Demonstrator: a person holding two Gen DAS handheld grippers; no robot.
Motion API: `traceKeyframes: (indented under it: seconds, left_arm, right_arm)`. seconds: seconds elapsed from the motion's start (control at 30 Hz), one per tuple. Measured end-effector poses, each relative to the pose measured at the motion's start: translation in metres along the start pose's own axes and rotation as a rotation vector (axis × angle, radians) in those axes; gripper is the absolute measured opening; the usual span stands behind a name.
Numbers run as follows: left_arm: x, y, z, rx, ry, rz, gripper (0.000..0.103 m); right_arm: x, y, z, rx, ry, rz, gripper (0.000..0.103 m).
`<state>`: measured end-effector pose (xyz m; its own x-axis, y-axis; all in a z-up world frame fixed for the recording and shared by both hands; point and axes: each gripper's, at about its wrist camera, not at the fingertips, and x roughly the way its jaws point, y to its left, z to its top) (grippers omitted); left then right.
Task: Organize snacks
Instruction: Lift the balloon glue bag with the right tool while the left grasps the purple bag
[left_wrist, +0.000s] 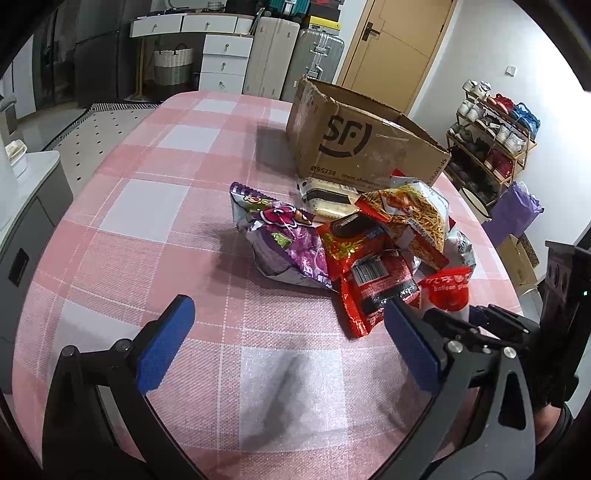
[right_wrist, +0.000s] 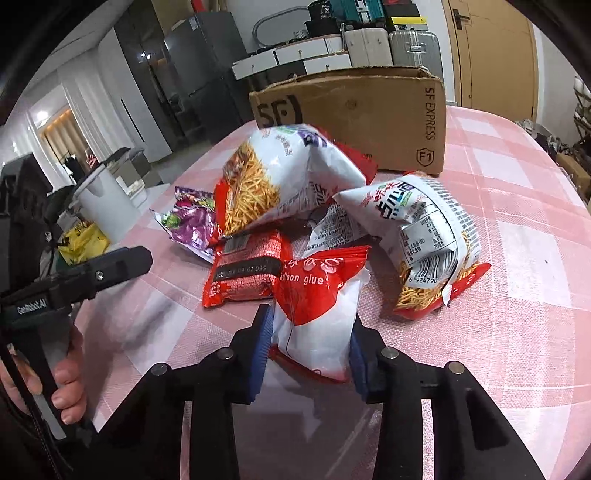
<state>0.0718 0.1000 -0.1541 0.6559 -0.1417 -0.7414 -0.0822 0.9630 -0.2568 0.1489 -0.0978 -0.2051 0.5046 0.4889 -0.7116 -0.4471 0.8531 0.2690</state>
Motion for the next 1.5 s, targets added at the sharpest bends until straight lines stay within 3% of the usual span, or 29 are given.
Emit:
traceKeyframes:
  seconds: [0.13,0.7,1.3,1.5]
  left_arm:
    - [-0.009,0.005,0.0,-0.026,-0.03,0.005,0.102]
    - [0.001,0.018,0.012,-0.084,0.006,0.025,0.102]
    - [0.054,0.03,0.035,-0.128,0.073,0.006,0.101]
    - [0.066,0.035,0.039,-0.147,0.083,-0.036,0.1]
  right_arm:
    - [-0.009,0.002,-0.002,-0.004,-0.019,0.019,0.038]
    - [-0.044,-0.013,-0.017,0.027,-0.098,0.048,0.038]
    - [-0.052,-0.033,-0.021,0.077,-0.119,0.078,0.038]
    - [-0.049,-0.036,-0.018,0.098,-0.114,0.113,0.038]
